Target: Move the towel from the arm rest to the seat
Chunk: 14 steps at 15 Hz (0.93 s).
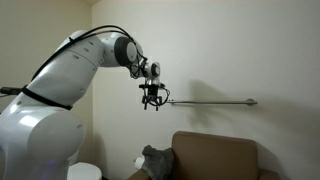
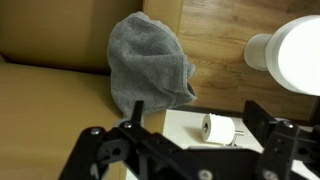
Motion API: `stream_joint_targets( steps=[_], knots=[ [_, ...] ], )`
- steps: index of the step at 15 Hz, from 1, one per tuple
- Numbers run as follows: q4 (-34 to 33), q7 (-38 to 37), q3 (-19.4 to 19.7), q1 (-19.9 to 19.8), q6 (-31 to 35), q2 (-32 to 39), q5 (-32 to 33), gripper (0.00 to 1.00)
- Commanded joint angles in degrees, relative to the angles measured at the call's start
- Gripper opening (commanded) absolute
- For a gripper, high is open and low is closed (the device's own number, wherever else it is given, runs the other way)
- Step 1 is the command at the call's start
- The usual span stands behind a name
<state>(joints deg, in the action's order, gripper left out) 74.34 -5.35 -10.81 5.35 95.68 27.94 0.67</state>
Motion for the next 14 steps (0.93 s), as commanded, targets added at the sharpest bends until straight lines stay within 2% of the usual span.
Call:
stream_joint_targets(
  steps=[1, 8, 14],
  knots=[
    [5.5, 6.0, 1.3, -0.3, 3.2, 0.5, -3.8, 1.0],
    [10.7, 6.5, 2.4, 0.9, 16.0, 5.9, -4.7, 1.0],
    [14.7, 3.0, 3.7, 3.2, 32.4, 10.6, -3.7, 1.0]
  ],
)
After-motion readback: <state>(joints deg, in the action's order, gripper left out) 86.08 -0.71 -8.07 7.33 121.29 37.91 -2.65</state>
